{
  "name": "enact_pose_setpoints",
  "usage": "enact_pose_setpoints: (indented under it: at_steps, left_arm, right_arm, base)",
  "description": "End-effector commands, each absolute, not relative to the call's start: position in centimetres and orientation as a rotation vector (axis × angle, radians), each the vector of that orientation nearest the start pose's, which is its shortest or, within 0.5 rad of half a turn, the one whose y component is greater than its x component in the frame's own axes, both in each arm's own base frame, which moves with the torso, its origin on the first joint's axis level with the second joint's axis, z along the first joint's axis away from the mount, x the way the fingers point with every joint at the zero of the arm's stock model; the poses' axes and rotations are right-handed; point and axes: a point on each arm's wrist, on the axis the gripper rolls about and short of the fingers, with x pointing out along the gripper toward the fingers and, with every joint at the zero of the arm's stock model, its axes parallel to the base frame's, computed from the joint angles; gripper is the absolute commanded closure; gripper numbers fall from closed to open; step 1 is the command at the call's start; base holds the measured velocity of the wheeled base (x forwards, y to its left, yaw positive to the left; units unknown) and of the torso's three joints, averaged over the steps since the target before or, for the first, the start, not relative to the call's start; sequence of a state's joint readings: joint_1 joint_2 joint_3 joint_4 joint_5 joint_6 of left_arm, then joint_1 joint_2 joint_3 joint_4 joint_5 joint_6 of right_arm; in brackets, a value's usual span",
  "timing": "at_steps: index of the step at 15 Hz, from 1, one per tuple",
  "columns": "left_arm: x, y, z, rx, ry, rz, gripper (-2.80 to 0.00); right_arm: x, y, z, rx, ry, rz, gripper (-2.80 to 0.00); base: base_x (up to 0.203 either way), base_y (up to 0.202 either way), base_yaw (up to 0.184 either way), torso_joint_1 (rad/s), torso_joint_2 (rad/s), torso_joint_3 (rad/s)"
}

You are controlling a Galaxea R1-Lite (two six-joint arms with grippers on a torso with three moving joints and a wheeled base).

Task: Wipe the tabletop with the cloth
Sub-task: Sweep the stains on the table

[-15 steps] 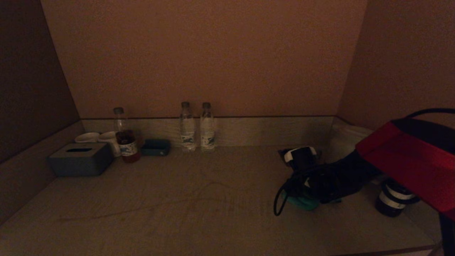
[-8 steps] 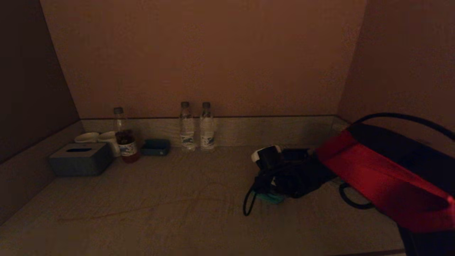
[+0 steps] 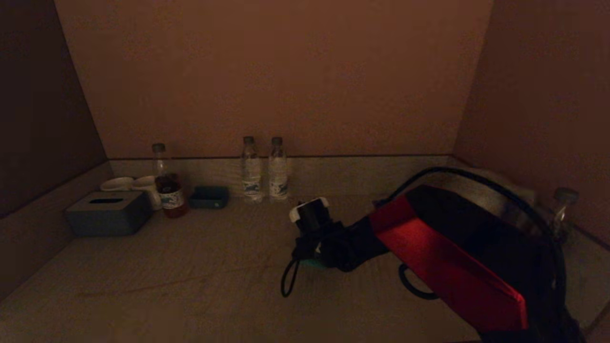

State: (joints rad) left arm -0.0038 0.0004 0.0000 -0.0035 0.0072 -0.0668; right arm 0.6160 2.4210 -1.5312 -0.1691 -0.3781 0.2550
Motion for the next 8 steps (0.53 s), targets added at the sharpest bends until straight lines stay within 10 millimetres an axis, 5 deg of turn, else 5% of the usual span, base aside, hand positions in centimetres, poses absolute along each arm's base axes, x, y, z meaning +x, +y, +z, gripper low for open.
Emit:
enact_pose_setpoints:
  at_steps: [1,4,8]
  left_arm:
    - [-2.3,0.0,7.6,-0.068,-0.003,0.004,0.00]
    - [-2.3,0.0,7.6,-0.068,-0.003,0.003,0.00]
    - [-2.3,0.0,7.6,-0.068,-0.005,0.004,0.00]
  right_arm:
    - [39.4,28.0,2.7,-0.126,0.651,0.167,0.00]
    - [39.5,29.0,2.0,-0.143,0.643,0.188,0.00]
    - [36.8,33.4,2.1,-0.170,0.619,0.293,0.00]
  base:
    - [0.000,0.000,0.000,0.000,0.00,0.000]
    - [0.000,0.000,0.000,0.000,0.00,0.000]
    - [0.000,0.000,0.000,0.000,0.00,0.000]
